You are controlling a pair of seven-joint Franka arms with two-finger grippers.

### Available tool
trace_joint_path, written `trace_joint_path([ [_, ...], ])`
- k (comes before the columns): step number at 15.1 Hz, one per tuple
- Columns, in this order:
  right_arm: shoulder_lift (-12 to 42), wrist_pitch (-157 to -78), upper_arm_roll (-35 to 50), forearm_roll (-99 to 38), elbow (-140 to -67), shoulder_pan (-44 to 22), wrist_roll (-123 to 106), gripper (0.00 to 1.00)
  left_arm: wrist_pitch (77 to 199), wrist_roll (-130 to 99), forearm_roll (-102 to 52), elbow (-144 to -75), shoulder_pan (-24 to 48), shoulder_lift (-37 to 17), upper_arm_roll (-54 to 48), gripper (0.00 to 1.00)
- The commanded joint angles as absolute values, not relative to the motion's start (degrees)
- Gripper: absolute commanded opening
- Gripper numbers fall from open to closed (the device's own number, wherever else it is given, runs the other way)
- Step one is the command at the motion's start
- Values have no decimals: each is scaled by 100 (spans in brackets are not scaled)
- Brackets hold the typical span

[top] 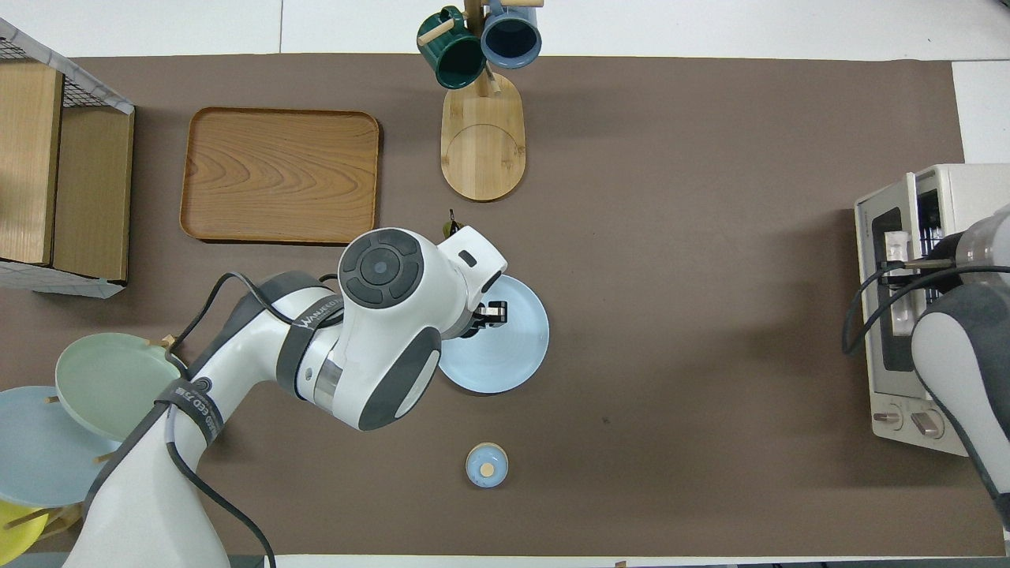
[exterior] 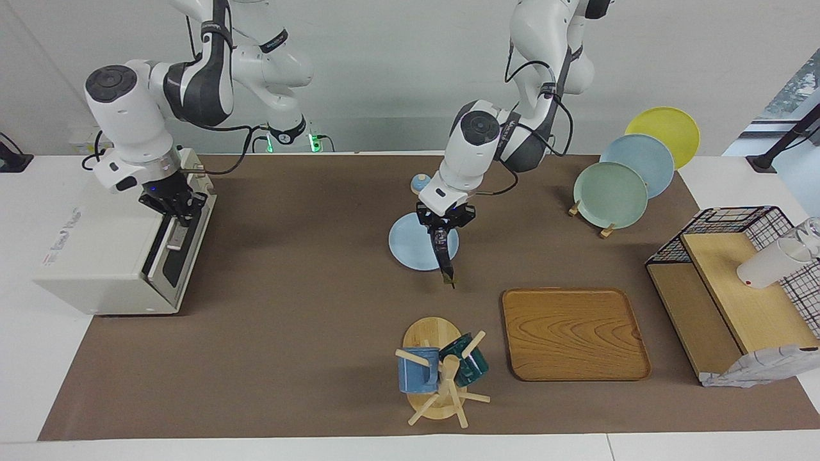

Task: Put eggplant into oven
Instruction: 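Lower the eggplant onto the plate while the right gripper reaches the oven door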

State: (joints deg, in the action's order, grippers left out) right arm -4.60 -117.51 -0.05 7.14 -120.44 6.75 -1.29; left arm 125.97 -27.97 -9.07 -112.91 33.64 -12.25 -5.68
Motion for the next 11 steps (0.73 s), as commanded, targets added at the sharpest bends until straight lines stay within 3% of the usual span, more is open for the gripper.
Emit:
trace_joint_path([
  [1,-150,-12445,0,791,-12322,485,280,0,13016,-2891,-1002,-11846,3691,-1011,-448,0],
  [6,333,-13006,9,712,-12384,422,562,0,13447,-3155,-1002,-12217,4016,-967,-439,0],
  [9,404,-13744,9,712,-12743,282,685,0,13465,-3147,-984,-12287,4087,-976,-431,1],
  [10,430,-13903,9,712,-12840,281,686,0,13465,-3138,-976,-12261,4078,-984,-431,76],
  [11,474,-14070,9,712,-12902,273,686,0,13430,-3120,-958,-12226,4035,-984,-431,100],
])
